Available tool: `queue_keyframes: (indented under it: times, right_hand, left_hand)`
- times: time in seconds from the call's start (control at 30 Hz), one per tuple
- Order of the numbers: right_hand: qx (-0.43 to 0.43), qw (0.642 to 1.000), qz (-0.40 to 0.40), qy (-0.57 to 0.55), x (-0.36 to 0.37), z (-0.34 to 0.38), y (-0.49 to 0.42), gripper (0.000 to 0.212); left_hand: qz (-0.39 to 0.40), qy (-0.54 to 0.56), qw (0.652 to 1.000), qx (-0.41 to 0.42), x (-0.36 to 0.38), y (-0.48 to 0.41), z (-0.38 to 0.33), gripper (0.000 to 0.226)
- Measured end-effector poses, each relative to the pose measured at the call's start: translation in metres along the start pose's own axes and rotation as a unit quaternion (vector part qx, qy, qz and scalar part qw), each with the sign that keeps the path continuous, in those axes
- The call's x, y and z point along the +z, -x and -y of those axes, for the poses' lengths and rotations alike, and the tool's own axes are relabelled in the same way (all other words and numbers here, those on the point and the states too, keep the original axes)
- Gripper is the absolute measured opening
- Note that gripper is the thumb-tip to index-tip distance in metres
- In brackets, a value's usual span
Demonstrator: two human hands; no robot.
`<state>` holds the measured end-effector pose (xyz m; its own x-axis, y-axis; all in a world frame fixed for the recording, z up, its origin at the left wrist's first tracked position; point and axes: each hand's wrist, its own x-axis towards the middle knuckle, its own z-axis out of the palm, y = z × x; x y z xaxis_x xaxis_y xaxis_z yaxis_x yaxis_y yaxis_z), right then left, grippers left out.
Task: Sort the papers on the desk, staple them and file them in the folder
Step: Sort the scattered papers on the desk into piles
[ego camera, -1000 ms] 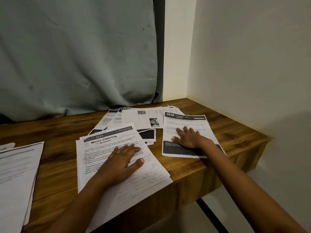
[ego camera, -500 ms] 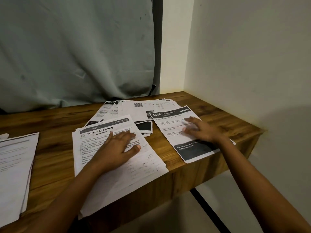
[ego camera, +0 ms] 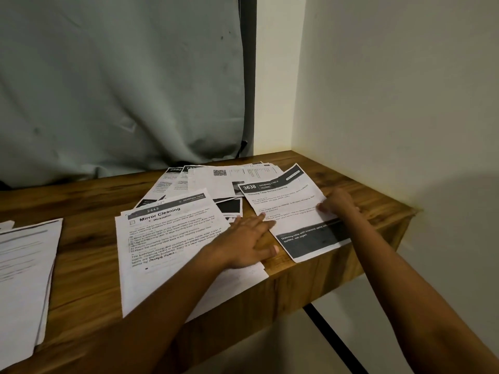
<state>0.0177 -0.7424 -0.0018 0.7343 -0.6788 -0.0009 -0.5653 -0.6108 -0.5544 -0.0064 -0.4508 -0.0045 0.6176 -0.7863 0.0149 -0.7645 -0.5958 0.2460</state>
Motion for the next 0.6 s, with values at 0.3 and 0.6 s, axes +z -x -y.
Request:
queue_keyframes:
  times: [0.3,0.6]
  right_hand:
    - [0.001,1.000,-0.008,-0.005,0.001,-0.009,-0.012,0.025]
    - [-0.129,0.991,0.018,-0.043,0.003,0.081,-0.065,0.025]
  left_hand:
    - [0.006,-0.032,0.999,0.010,0.016,-0.025,0.003,0.071]
    - [-0.035,0.002,0.999,0.004,0.025,-0.028,0.009,0.078]
